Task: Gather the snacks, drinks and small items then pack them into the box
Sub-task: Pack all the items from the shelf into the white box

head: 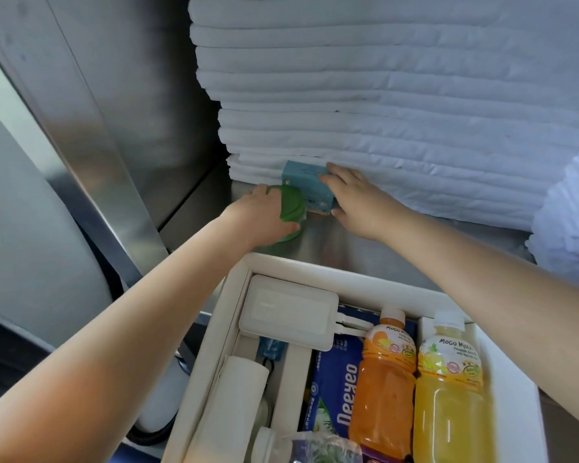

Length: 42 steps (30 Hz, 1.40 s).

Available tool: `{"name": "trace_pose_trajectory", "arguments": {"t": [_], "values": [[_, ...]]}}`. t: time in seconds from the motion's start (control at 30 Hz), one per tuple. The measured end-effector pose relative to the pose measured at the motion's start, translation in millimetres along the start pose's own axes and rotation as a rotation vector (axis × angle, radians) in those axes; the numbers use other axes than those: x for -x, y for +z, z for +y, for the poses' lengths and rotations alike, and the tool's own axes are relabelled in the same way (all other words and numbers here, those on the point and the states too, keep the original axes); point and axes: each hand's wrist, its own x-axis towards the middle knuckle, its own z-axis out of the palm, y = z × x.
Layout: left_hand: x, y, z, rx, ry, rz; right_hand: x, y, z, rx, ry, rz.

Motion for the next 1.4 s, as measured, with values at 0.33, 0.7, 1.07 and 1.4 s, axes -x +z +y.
{"name": "trace_pose_trajectory", "arguments": {"t": [0.33, 0.7, 1.07, 1.4], "values": [[-23, 6, -9, -0.022, 0.032, 0.001, -4, 2, -1, 0.076, -0.048, 0.065], [-22, 5, -21, 0.13, 0.005, 0.086, -5, 2, 8, -0.021, 0.041, 0.077], [38, -42, -9, 0.269, 0.137, 0.352, -4, -2, 4, -0.001, 0.059, -0.003], [121, -32, 24, 0.321, 0.37, 0.315, 3, -10, 1, -0.196, 0.048, -0.047]]}}
